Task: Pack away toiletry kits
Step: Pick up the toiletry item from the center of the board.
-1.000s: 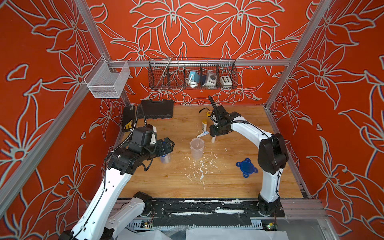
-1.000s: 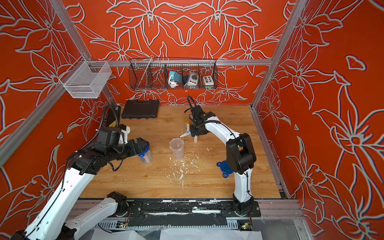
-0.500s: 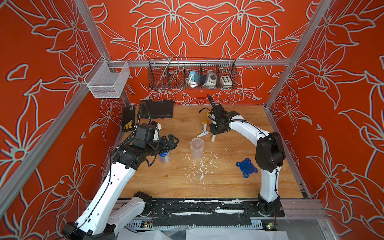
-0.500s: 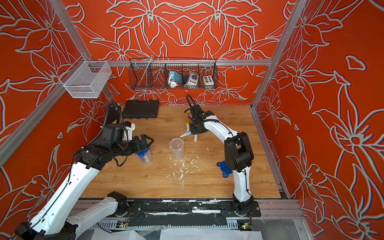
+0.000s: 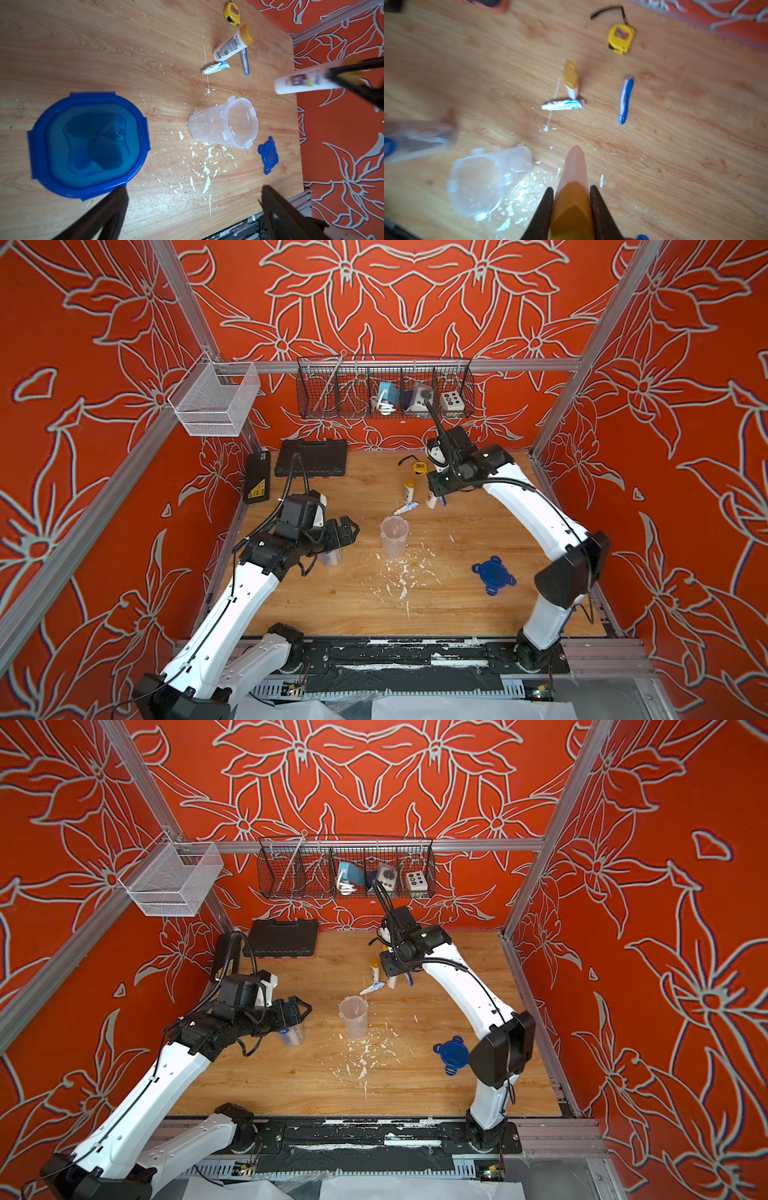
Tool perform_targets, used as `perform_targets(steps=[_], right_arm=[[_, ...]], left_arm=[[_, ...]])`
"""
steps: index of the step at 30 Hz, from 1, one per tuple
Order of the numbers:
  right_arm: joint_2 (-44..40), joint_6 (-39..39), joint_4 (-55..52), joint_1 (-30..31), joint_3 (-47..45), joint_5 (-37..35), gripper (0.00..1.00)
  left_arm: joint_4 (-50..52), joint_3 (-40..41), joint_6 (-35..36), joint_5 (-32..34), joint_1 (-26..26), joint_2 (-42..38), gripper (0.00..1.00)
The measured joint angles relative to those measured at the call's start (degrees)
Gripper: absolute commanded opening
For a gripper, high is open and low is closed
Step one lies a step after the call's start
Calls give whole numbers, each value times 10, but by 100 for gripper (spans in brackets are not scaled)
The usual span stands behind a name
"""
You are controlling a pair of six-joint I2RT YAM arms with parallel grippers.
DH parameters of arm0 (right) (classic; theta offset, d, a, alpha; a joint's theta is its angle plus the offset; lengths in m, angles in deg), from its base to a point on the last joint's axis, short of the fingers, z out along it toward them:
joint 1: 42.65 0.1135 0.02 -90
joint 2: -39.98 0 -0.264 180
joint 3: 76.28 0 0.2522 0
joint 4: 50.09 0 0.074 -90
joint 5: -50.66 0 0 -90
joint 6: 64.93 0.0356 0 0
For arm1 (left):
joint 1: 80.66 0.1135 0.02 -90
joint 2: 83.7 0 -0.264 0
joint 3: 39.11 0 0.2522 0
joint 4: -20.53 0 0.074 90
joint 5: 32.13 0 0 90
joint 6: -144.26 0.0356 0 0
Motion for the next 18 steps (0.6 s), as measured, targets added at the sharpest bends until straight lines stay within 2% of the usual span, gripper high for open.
perform_targets(steps=[3, 7, 18], right_arm=[[-42, -3, -27, 52, 28, 20, 0], [-49, -2, -44, 94, 40, 55, 0], [11, -12, 7, 100, -17, 78, 0]], left_arm=[[-10, 10, 6, 6, 0, 0, 98], [-25, 10, 8, 10, 0, 2, 98], [-32, -10, 20, 38, 0, 51, 98]])
